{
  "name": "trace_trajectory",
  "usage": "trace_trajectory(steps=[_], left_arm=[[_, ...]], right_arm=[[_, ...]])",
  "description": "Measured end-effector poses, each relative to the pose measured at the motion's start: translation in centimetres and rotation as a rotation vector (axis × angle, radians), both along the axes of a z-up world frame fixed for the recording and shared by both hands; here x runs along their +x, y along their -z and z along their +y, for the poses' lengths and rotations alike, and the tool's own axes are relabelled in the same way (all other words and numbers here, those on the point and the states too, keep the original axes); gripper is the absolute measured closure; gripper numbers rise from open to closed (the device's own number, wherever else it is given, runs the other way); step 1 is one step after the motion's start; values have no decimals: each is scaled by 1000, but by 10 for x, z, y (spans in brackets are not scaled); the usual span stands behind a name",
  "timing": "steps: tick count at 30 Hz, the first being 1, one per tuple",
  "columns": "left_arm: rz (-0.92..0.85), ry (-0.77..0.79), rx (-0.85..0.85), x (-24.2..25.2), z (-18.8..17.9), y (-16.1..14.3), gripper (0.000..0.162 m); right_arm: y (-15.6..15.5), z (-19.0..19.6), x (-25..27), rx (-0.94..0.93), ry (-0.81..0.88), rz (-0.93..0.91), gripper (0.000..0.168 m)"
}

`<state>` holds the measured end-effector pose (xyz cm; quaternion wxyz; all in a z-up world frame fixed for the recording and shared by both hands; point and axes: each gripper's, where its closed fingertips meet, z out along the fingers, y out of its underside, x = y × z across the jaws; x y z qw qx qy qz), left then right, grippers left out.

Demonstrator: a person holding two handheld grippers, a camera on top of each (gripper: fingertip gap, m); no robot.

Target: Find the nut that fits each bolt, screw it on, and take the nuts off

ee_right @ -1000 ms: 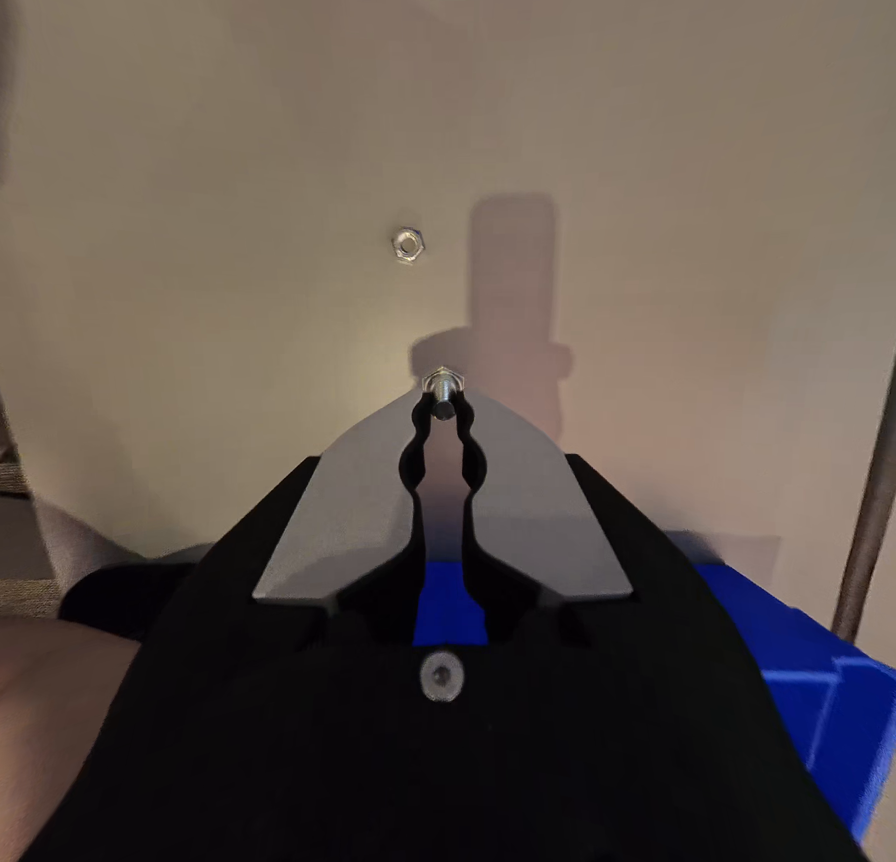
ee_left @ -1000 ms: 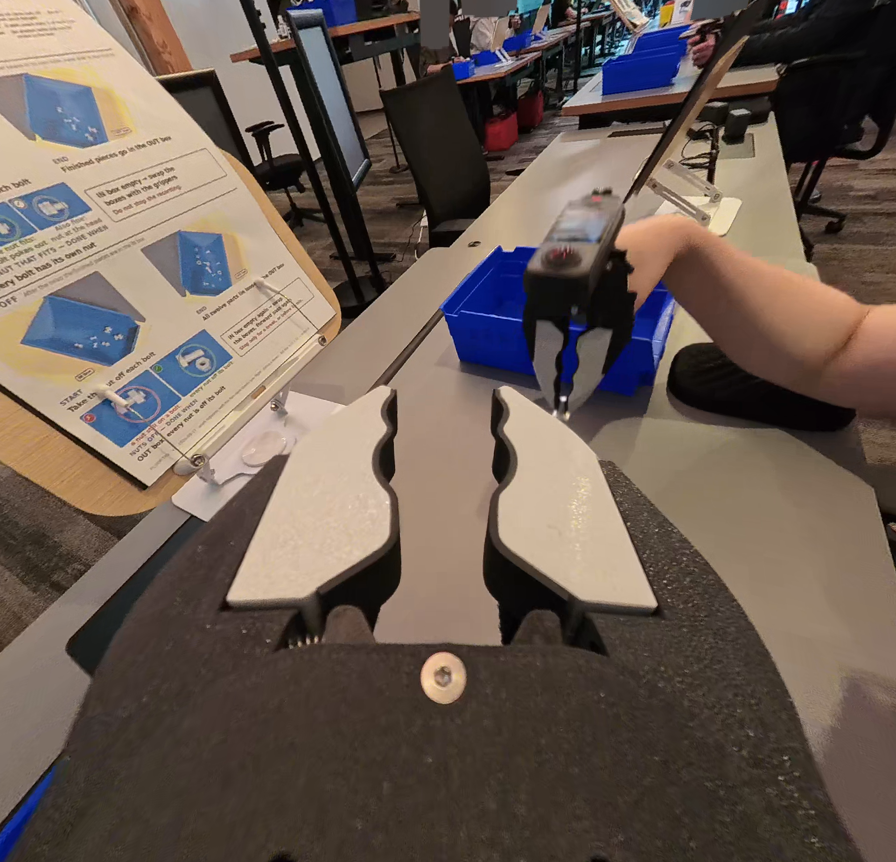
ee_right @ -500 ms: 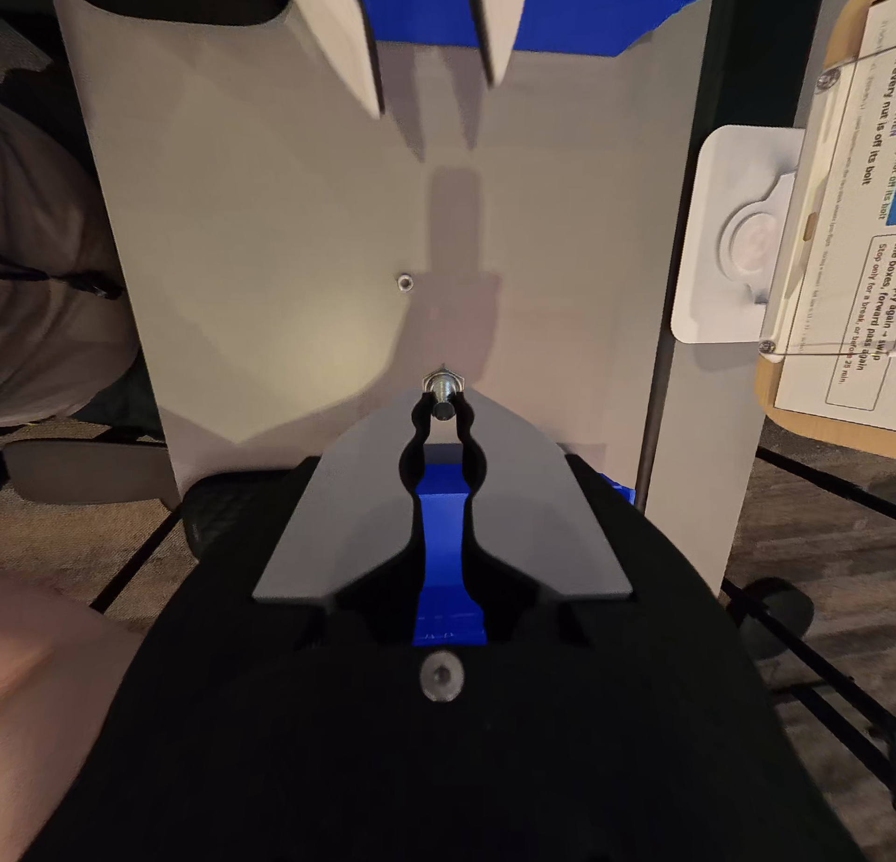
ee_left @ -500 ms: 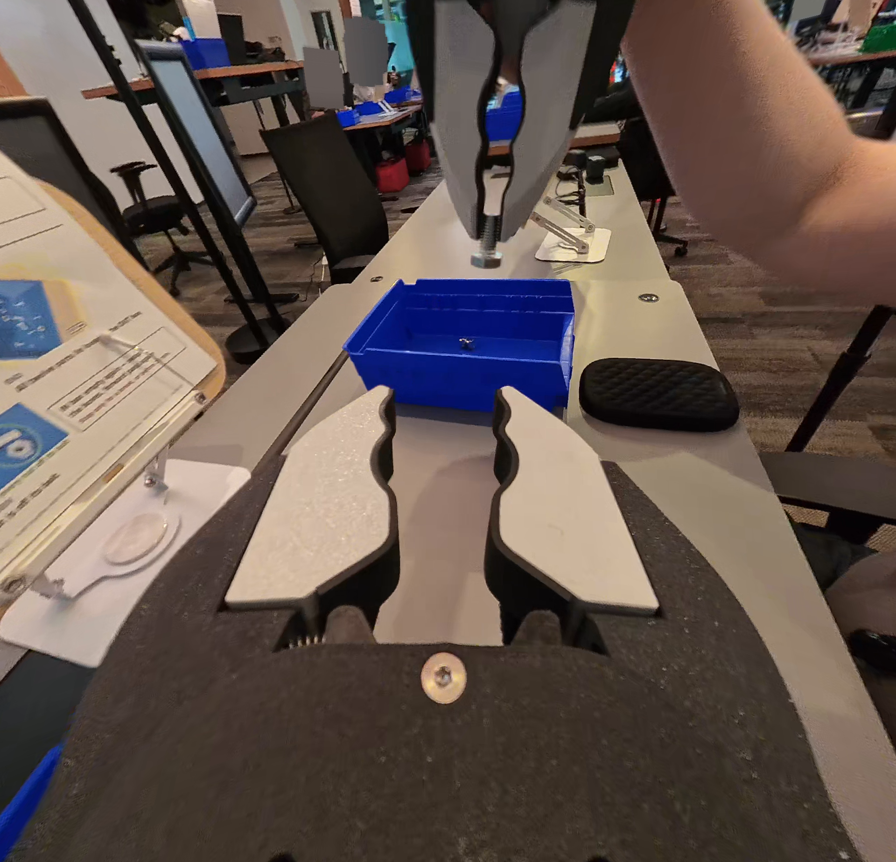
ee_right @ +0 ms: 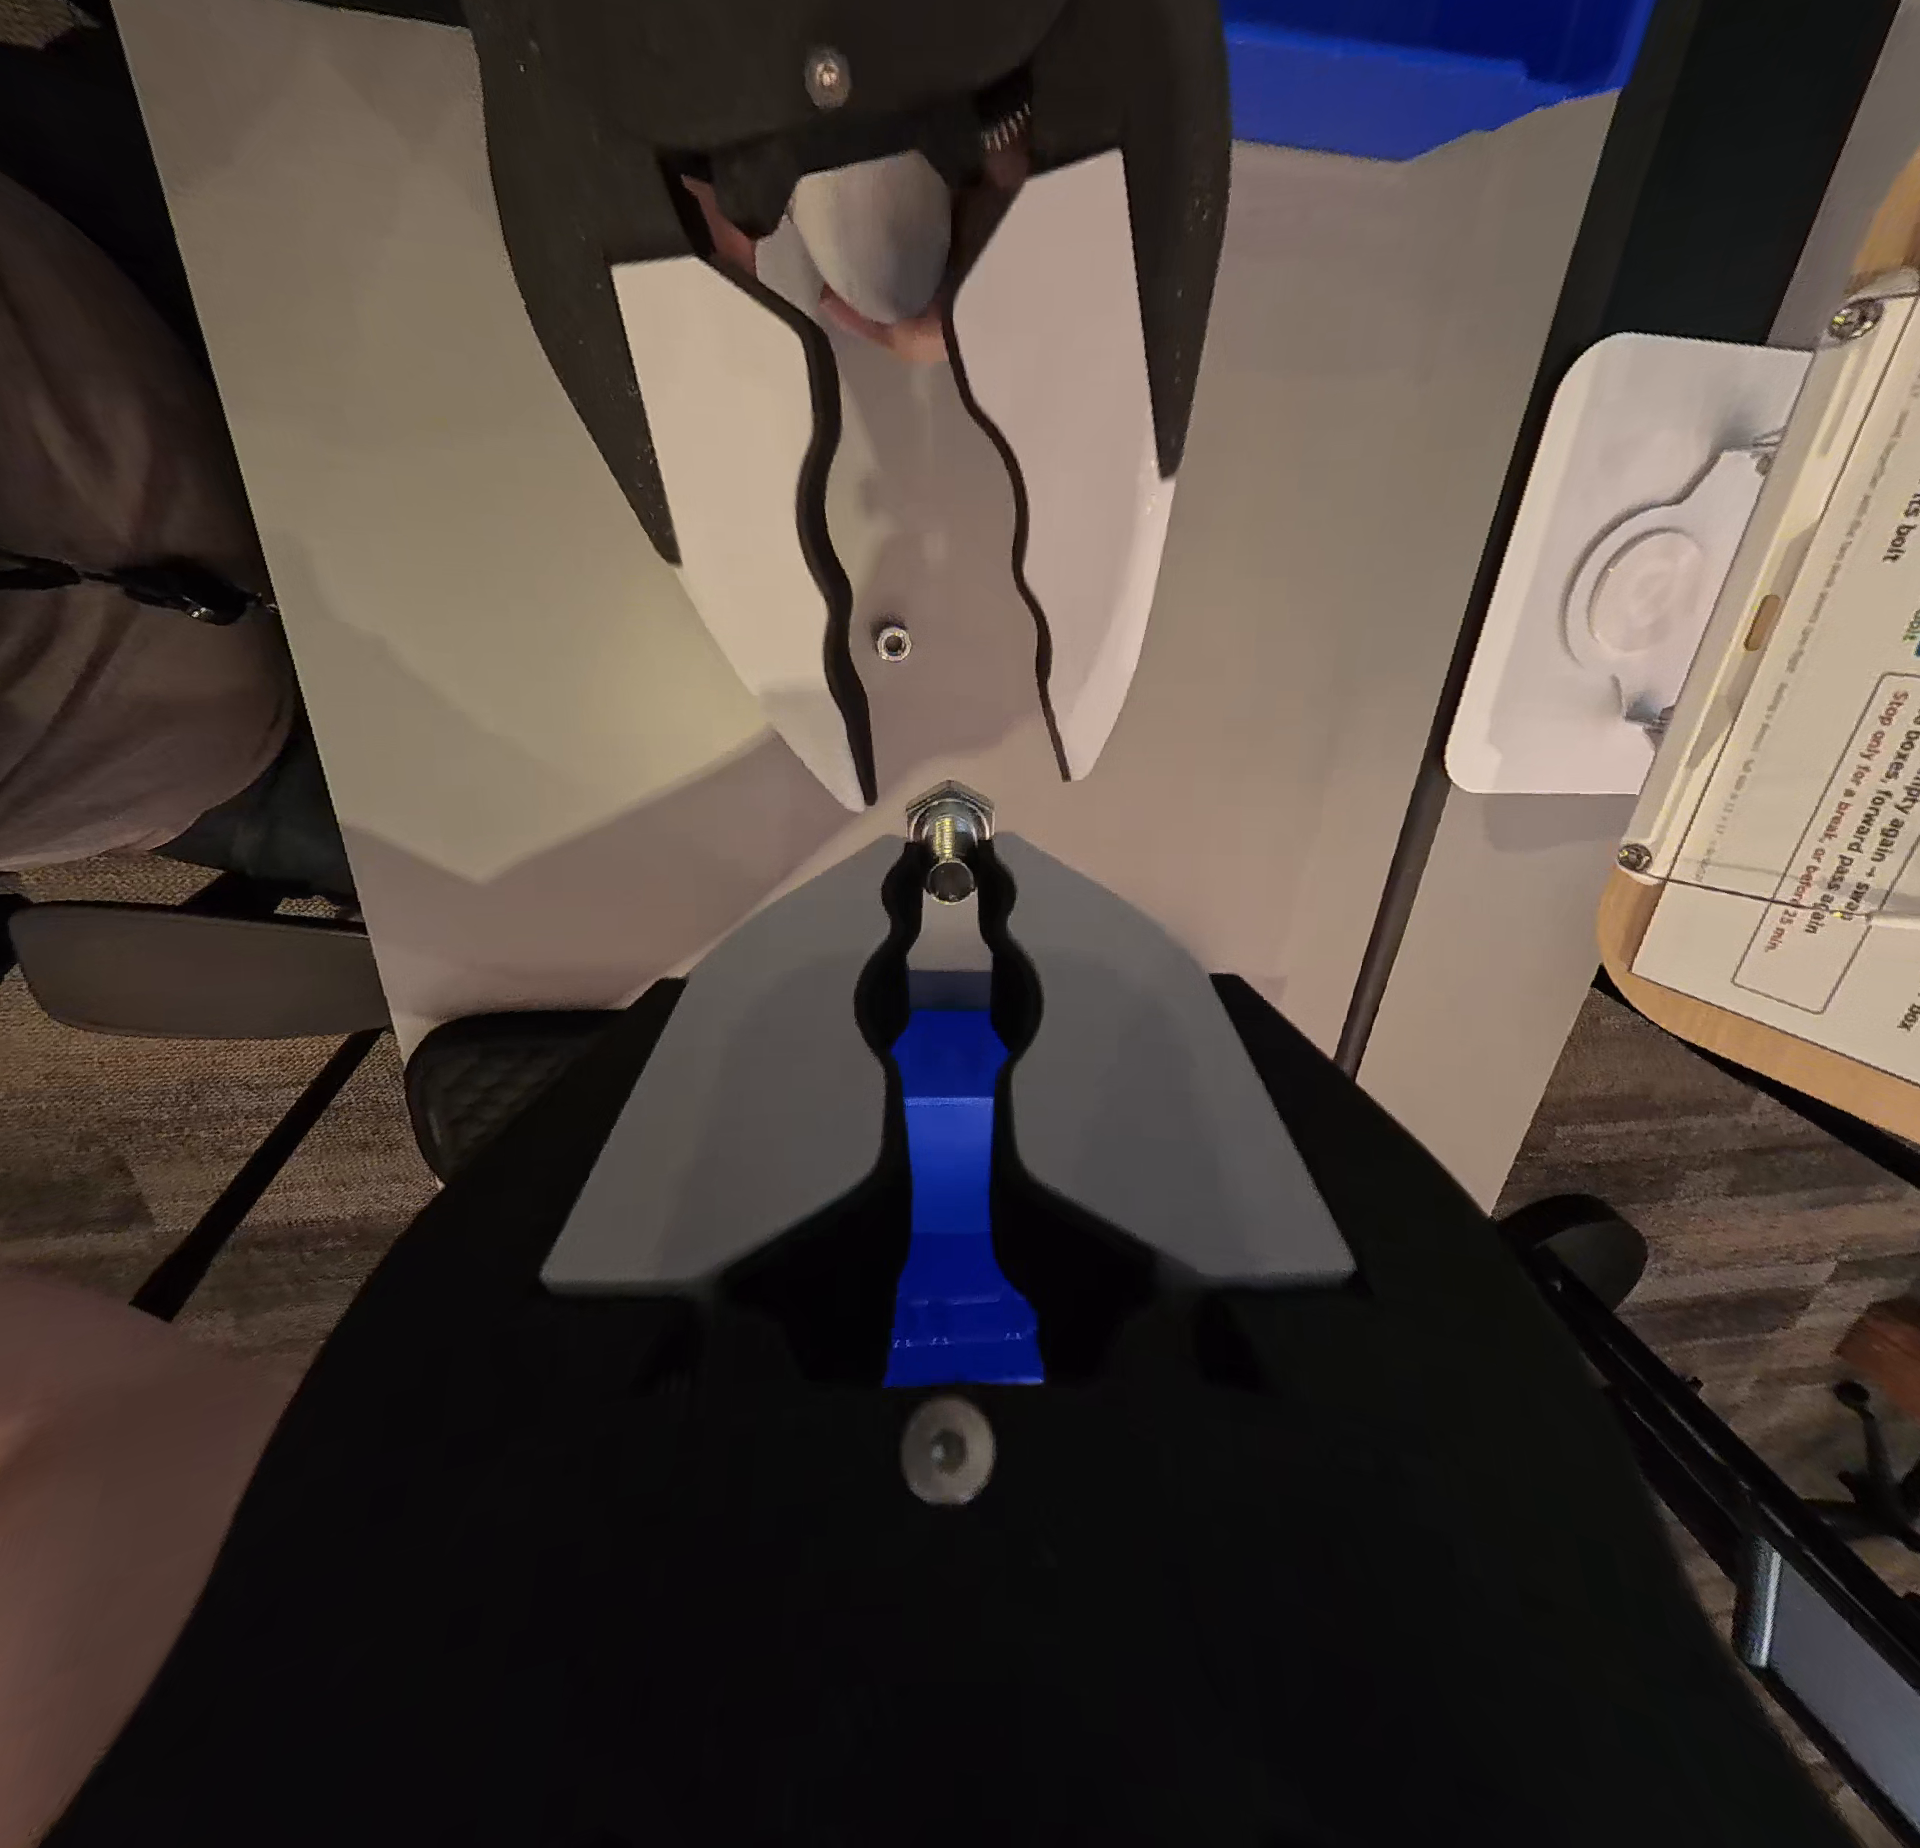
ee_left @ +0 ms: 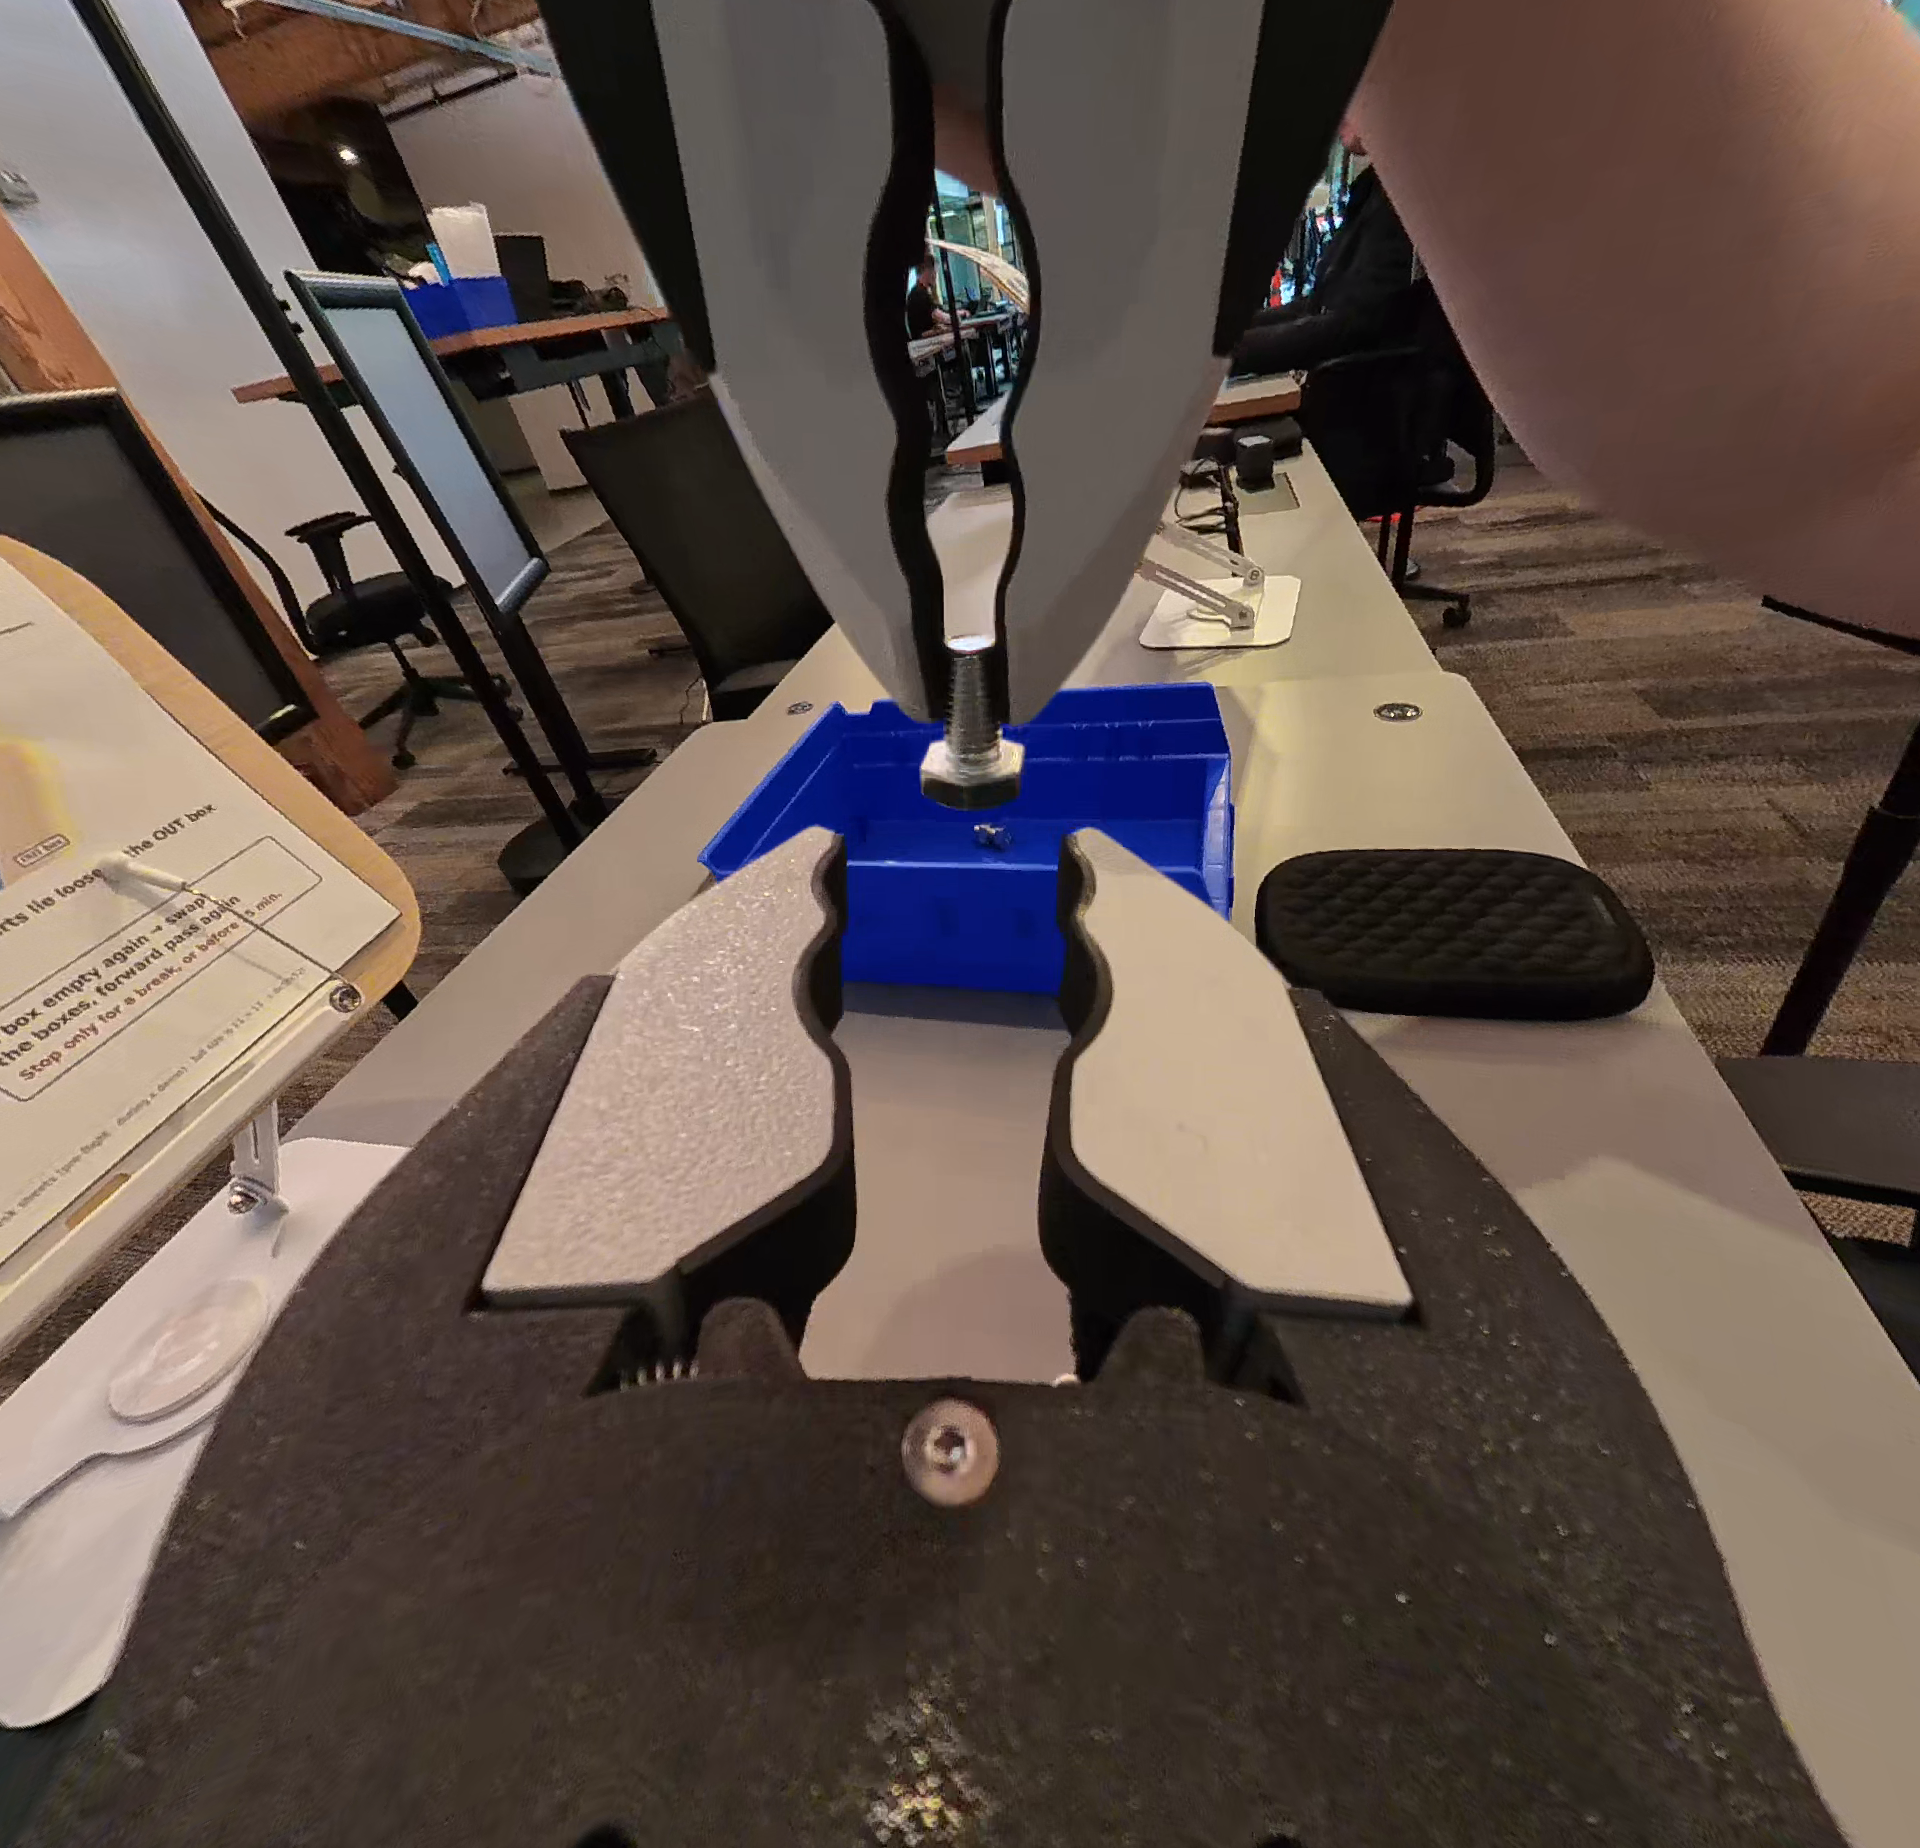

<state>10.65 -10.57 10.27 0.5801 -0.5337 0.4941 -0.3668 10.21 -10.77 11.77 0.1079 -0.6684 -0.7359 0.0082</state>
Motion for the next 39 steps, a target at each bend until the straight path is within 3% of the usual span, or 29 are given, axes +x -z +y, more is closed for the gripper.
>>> trace_trajectory(steps=[18, 33, 39], left_arm=[[19, 61, 33, 4, -6, 6, 140], [32, 82, -2, 7, -7, 10, 144], [25, 75, -20, -1, -2, 7, 144]], right_arm=[[11, -3, -13, -7, -56, 23, 157], [16, -6, -11, -15, -67, 43, 156], [-15, 1, -18, 45, -54, 277, 140]])
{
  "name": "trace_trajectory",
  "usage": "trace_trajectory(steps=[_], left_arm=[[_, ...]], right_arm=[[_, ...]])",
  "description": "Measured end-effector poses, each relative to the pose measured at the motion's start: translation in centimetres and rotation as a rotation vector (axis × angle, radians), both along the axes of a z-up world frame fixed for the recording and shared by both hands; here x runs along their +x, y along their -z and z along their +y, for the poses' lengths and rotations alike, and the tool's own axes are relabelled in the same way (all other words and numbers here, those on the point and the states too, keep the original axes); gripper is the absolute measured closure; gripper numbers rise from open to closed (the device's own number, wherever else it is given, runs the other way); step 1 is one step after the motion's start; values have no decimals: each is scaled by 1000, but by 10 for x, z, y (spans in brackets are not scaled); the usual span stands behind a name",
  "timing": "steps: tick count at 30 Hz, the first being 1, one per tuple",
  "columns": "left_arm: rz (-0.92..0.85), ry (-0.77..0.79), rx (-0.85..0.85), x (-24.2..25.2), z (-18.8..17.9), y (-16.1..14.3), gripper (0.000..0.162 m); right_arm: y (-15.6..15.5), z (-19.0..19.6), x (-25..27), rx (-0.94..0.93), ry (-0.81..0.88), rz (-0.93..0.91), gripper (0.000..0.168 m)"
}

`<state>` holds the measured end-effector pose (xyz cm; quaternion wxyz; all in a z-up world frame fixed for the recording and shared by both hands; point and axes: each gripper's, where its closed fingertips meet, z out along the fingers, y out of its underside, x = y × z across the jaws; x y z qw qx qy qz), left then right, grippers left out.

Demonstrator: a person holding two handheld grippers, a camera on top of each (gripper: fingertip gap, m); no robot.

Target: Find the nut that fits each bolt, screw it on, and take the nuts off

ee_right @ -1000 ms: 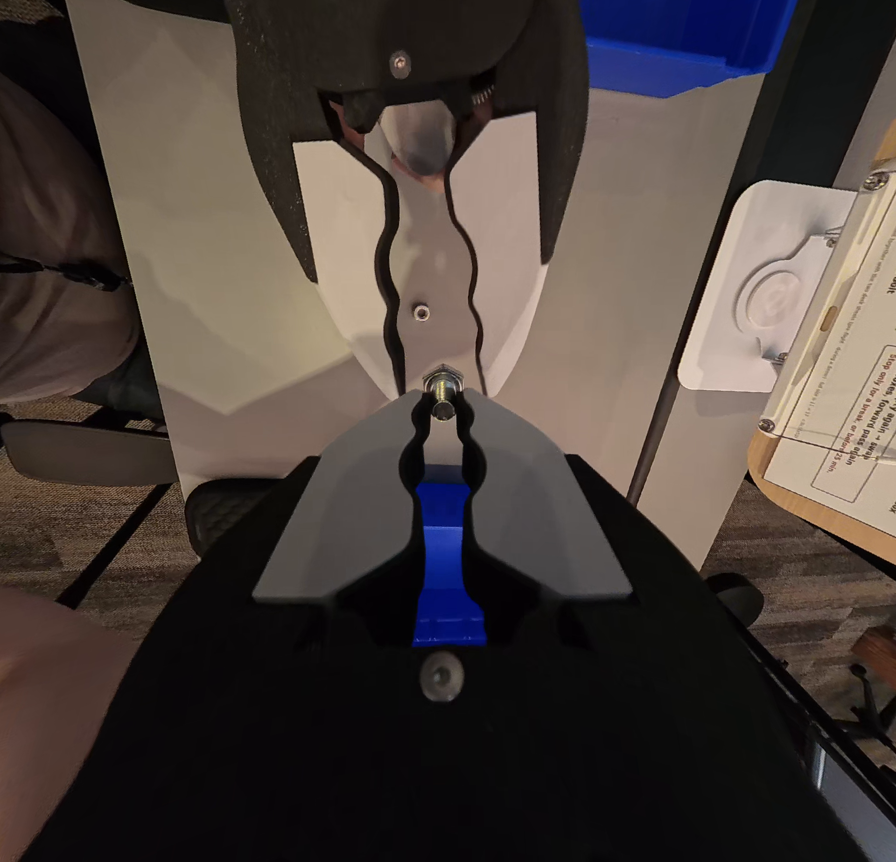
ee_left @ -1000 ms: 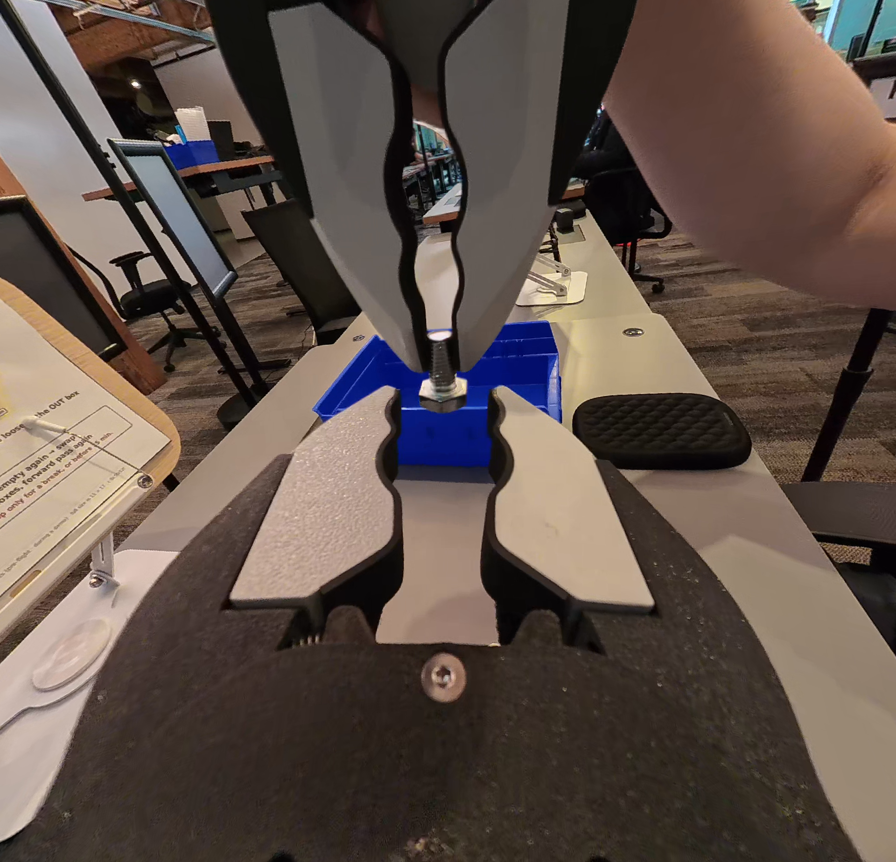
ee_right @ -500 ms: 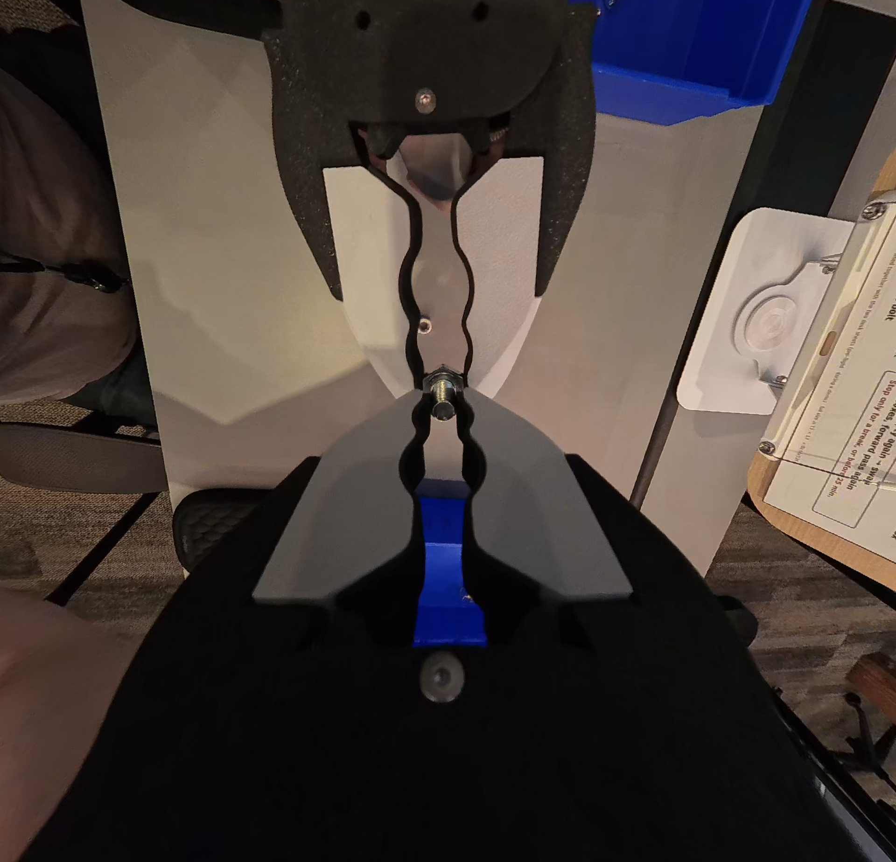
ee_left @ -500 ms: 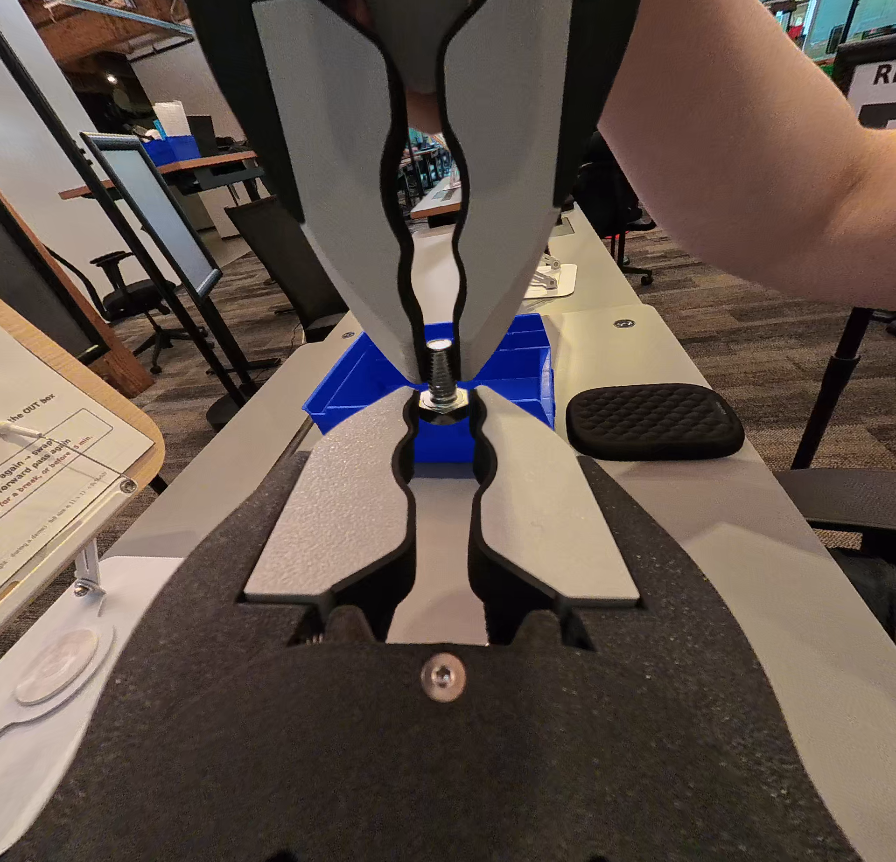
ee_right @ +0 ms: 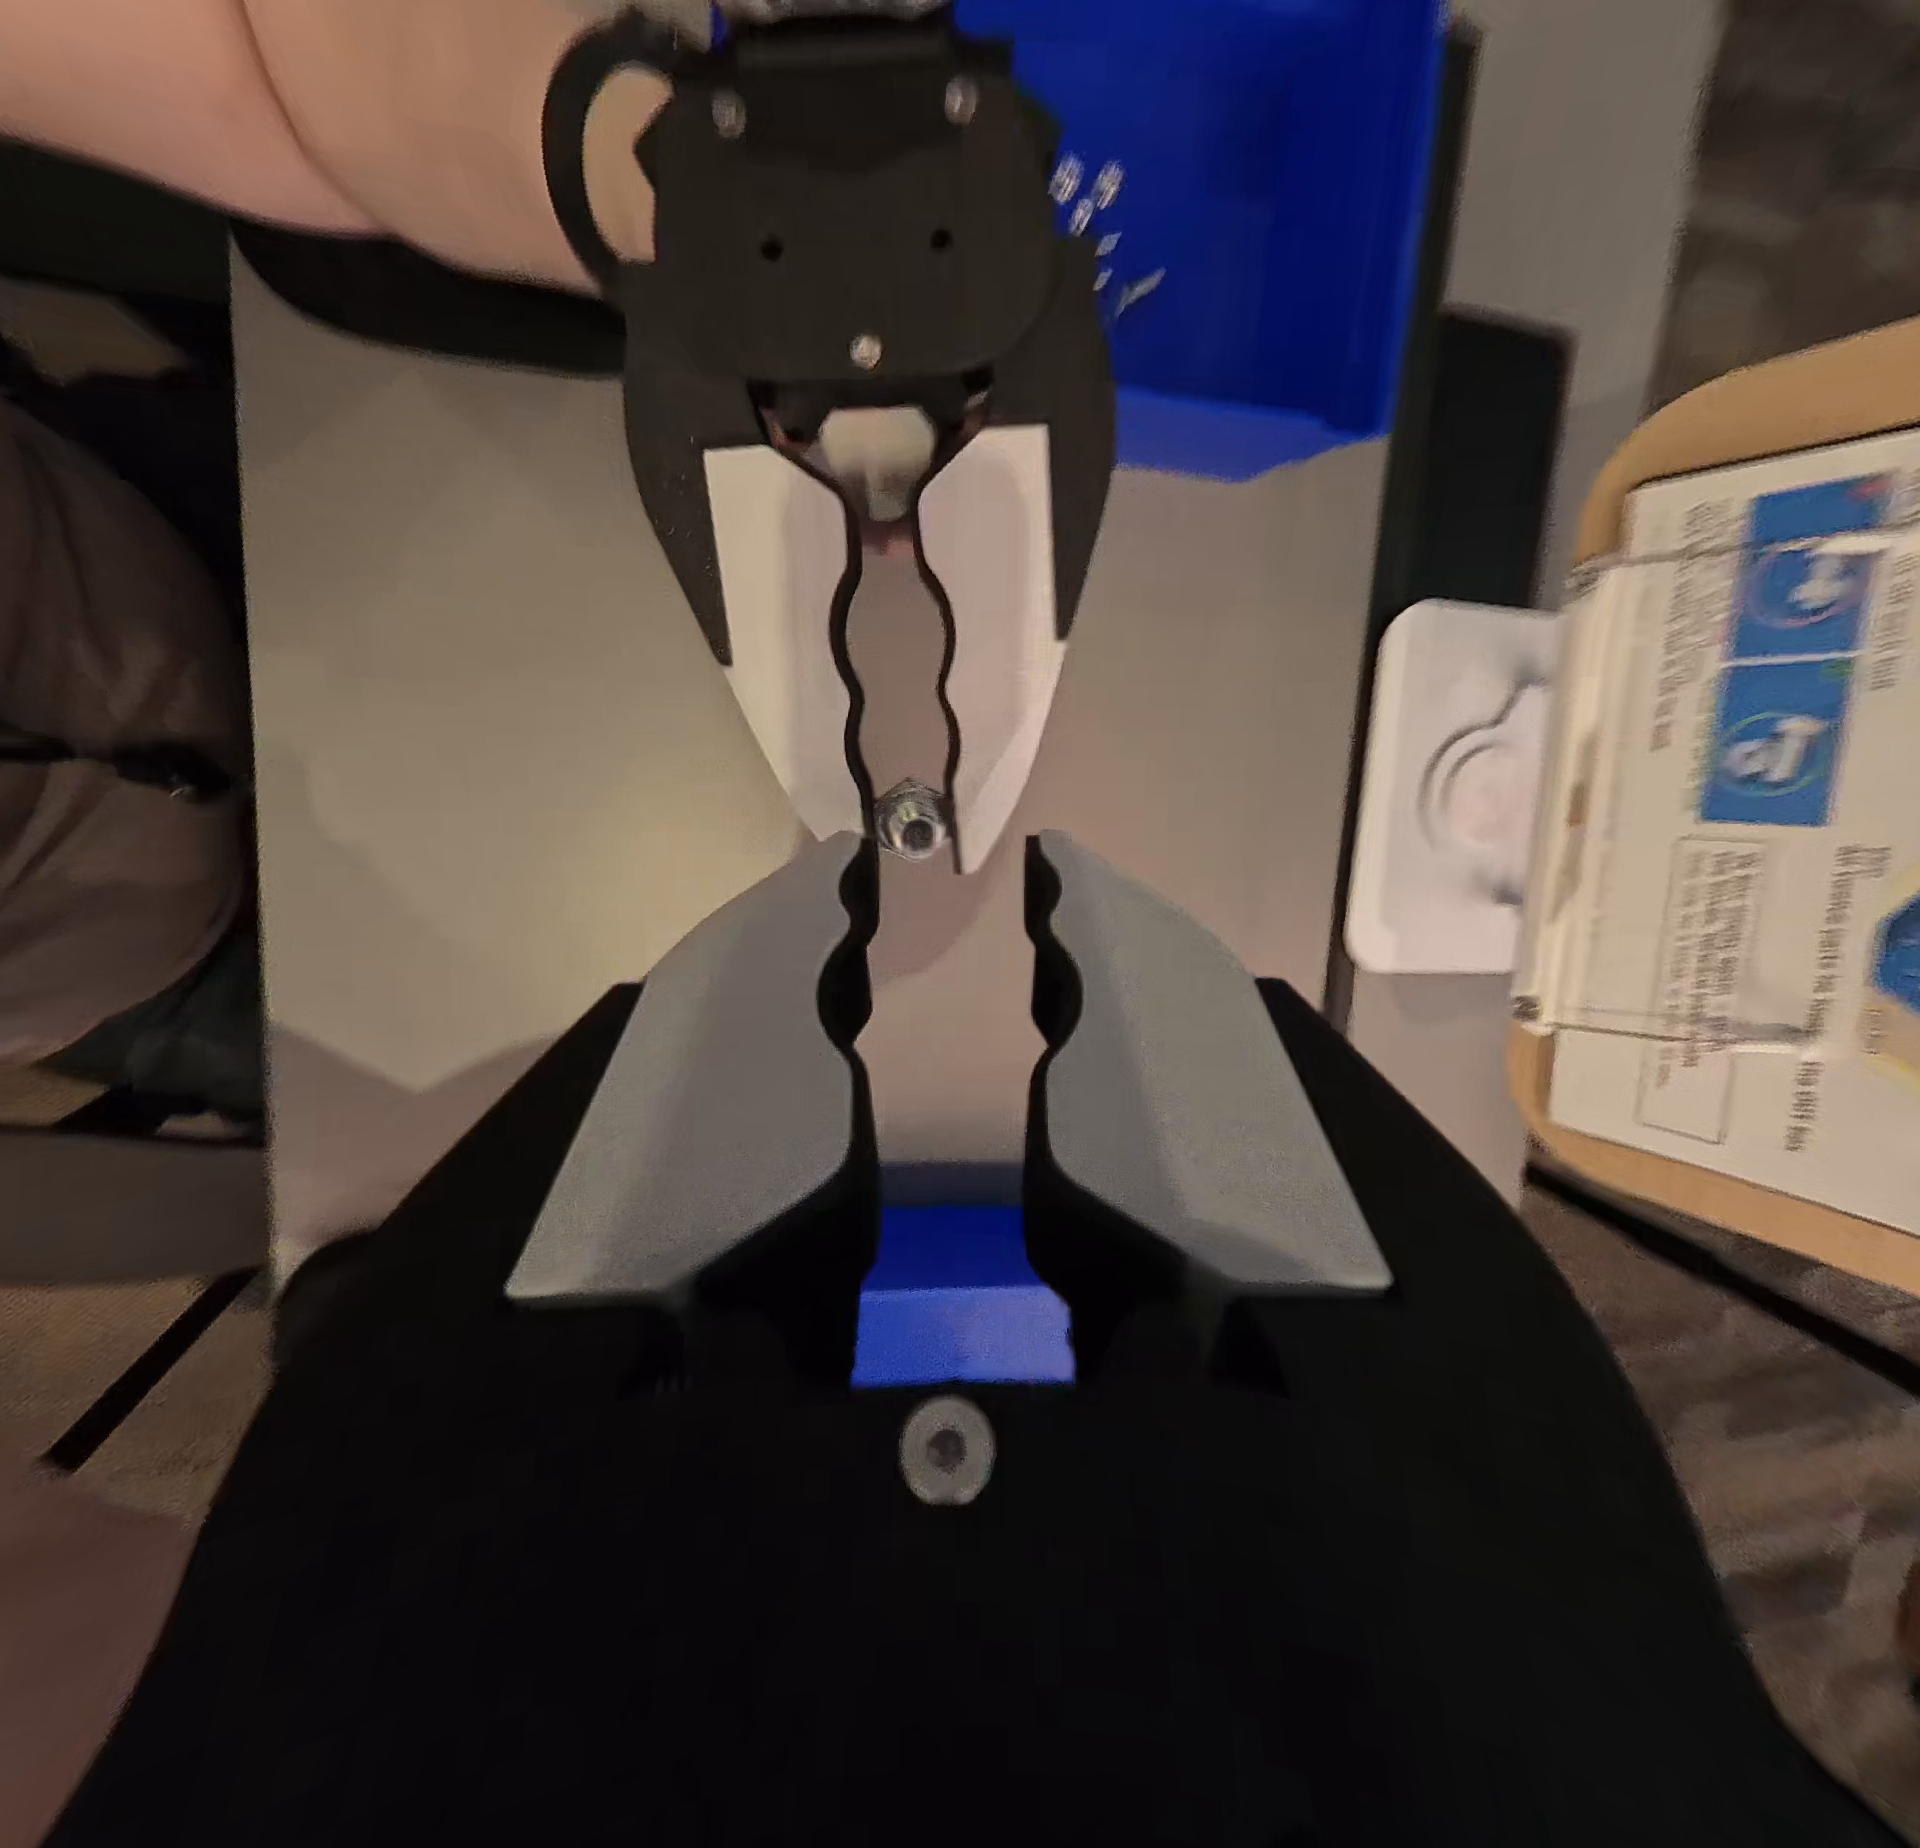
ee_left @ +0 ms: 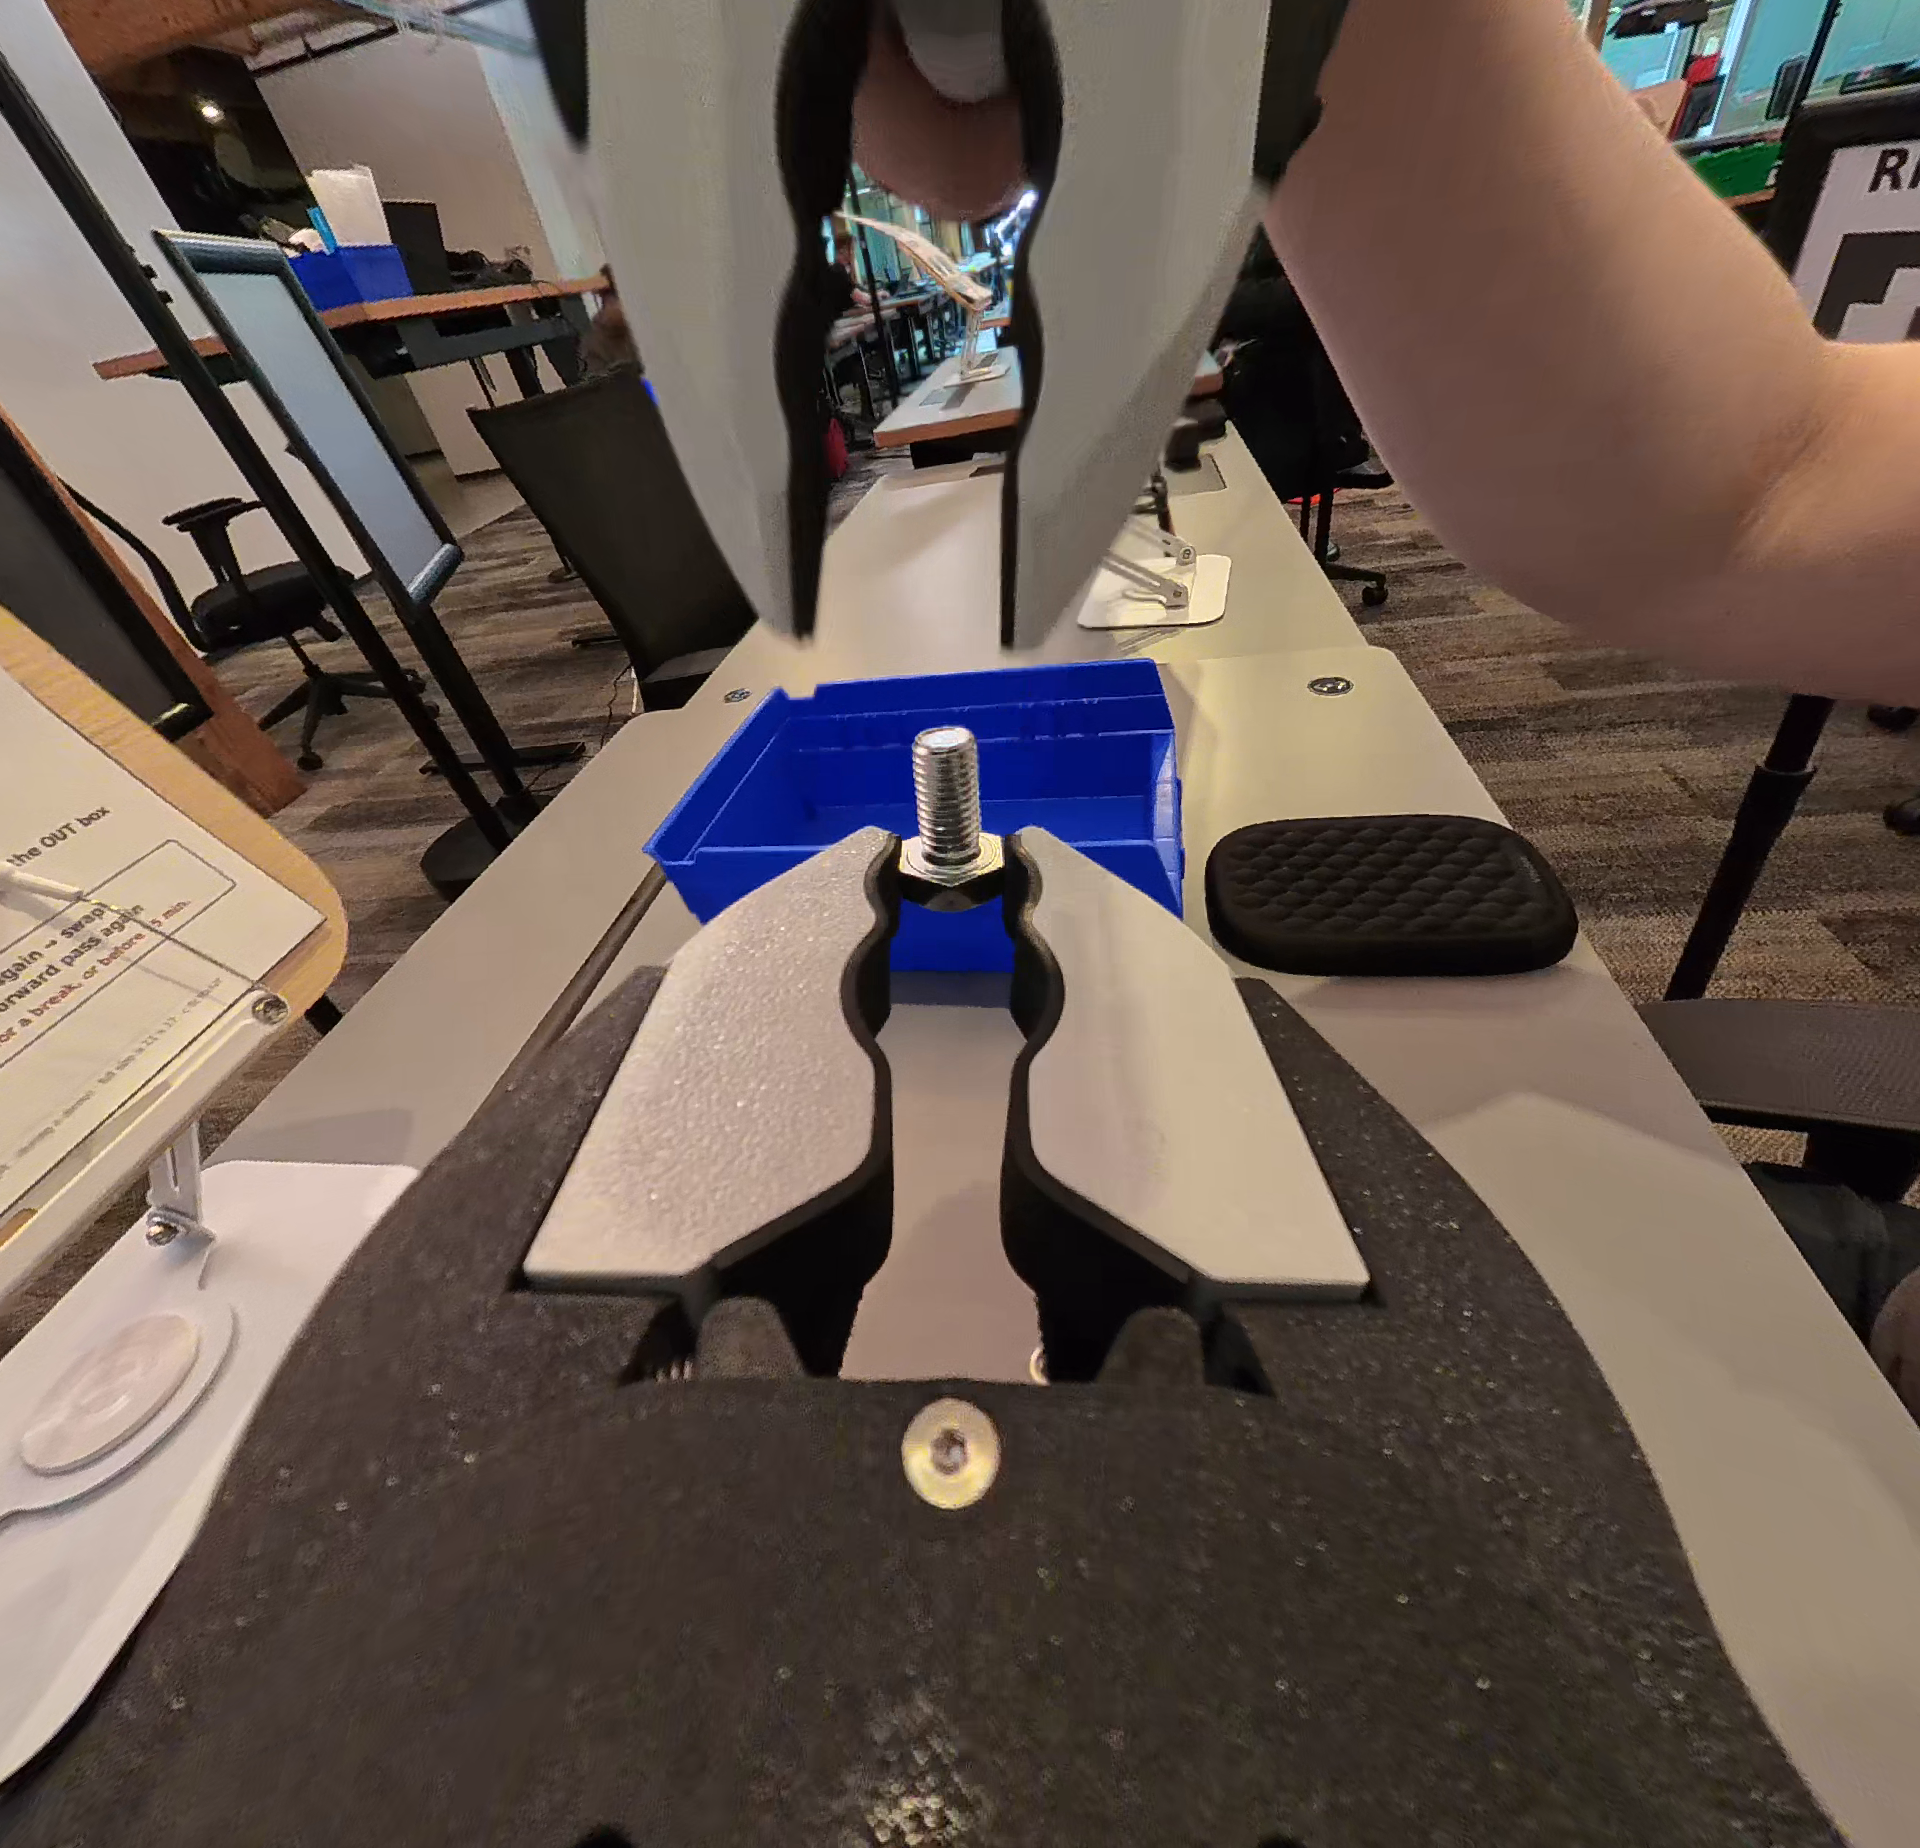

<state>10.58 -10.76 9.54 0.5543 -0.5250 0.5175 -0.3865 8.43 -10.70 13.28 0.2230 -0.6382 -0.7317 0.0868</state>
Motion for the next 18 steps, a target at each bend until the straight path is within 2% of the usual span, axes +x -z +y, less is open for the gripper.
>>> trace_trajectory(steps=[4, 6, 8, 11, 15, 18], left_arm=[[5, -69, 24, -14, 15, -3, 144], [9, -113, 34, -28, 25, -7, 144], [-1, -175, 48, -49, 36, -16, 144], [-28, -278, 78, -86, 50, -33, 144], [-87, -373, 103, -130, 57, -54, 144], [-128, -415, 114, -157, 56, -65, 144]], right_arm=[[-23, -1, 7, 45, -34, 160, 141], [-18, -3, 12, 40, -49, 198, 141], [-1, -2, 17, 34, -57, 204, 141], [53, -5, 18, -18, -64, 163, 141], [155, -6, 24, -70, -39, -13, 140], [213, -12, 20, -171, -27, -93, 141]])
